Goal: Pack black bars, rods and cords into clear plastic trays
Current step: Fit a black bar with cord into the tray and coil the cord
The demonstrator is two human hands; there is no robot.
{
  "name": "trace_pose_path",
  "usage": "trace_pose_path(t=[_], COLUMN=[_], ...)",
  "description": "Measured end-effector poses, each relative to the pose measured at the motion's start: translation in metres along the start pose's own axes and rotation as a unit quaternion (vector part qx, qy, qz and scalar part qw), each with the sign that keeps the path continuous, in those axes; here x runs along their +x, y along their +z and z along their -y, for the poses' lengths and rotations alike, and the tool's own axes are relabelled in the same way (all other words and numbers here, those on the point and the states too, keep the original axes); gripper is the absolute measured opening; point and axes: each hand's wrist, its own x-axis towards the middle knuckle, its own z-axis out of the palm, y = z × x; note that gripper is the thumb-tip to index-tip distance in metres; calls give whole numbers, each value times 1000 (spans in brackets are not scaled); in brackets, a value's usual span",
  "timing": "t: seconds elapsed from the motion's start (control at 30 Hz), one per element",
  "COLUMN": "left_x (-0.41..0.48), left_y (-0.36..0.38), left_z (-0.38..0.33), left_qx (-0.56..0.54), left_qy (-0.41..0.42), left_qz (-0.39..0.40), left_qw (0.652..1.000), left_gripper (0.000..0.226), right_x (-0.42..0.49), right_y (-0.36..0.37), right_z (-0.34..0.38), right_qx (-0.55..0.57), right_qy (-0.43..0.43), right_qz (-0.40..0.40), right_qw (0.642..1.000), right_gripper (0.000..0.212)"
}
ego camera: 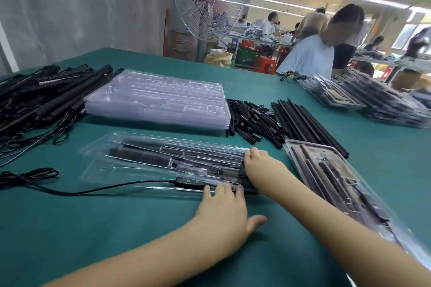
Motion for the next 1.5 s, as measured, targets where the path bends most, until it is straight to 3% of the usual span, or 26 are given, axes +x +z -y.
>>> trace_pose_path(t=[0.2,0.27,0.4,0.43,0.57,0.73,0.83,0.93,0.97,1.03,1.07,1.13,1.2,1.27,1.33,1.43,1.5], left_x=[-24,-34,-17,-4,31,46,46,44,44,45,46,46,44,42,41,42,43], left_y=[-28,-42,-65,-61,-15,16,17,16,15,13,12,9,5,3,1,-4,-5], left_z=[11,13,44,55,89,100,100,101,100,101,103,113,126,135,139,143,144], left_qx=[17,22,-90,-96,-14,-2,-6,-10,-13,-15,-16,-21,-25,-26,-35,-63,-72], left_qy=[15,16,1,-4,-2,-17,-18,-21,-20,-20,-21,-25,-25,-26,-27,-27,-27], left_qz=[35,4,-100,-104,-48,-102,-118,-118,-115,-102,-97,-90,-88,-93,-105,-134,-141], left_qw=[999,1000,991,990,999,995,993,993,993,994,995,995,996,995,994,989,987], left_gripper=[55,49,49,44,58,55,54,53,53,53,53,52,52,52,52,52,51], right_x=[-3,-1,-1,1,4,-5,-5,-6,-6,-4,-6,-7,-5,-2,2,6,8], right_y=[7,7,4,3,0,-7,-14,-29,-31,-28,-26,-18,-13,-11,-12,-17,-17], right_z=[5,12,27,31,35,26,7,-18,-27,-42,-45,-49,-48,-45,-43,-44,-44], right_qx=[-17,-19,-39,-78,-123,-24,90,200,225,358,428,556,642,682,720,803,808], right_qy=[29,40,80,89,110,149,207,177,158,182,202,232,231,220,212,195,199], right_qz=[-20,-23,16,9,18,34,50,144,181,215,229,242,221,214,206,173,133], right_qw=[999,999,996,993,986,988,973,953,944,890,851,761,697,663,627,536,539], right_gripper=[43,43,35,39,55,56,53,18,16,20,8,26,18,8,11,10,10])
